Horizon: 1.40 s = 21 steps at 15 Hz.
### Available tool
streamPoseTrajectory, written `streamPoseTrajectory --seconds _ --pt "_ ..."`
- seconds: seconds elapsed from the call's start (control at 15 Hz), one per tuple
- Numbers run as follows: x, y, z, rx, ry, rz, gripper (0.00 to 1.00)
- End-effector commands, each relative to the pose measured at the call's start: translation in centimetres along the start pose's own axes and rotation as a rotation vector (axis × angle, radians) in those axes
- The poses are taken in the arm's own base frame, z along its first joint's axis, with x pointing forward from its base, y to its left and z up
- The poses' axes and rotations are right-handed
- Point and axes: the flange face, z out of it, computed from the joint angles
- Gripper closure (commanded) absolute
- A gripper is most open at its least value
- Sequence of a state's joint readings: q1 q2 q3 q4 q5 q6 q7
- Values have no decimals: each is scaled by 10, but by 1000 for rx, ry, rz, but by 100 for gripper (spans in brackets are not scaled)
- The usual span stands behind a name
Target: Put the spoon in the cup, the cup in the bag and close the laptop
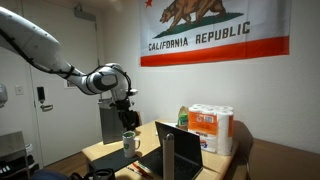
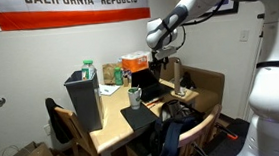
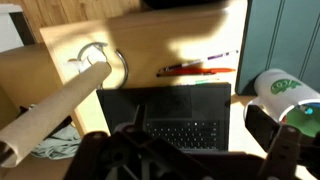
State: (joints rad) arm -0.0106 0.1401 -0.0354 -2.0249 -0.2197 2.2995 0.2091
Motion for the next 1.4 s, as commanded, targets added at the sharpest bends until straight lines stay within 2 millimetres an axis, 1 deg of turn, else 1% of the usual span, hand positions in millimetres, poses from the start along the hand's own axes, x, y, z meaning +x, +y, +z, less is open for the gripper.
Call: streamPoseTrajectory --seconds 0.0,0.27,0.4,0.53,0.67,0.93,1.07,1.33 --pt "67 -5 13 -16 95 52 0" --pt "128 -8 29 -23 243 140 0" --pt "152 -7 37 -26 300 185 0" --pt "173 -7 51 -34 355 246 0" --pt "189 -5 64 -49 394 314 0" --pt "208 1 91 -90 435 418 0" --pt "213 4 105 -114 453 447 0" --pt "216 7 126 -146 453 456 0"
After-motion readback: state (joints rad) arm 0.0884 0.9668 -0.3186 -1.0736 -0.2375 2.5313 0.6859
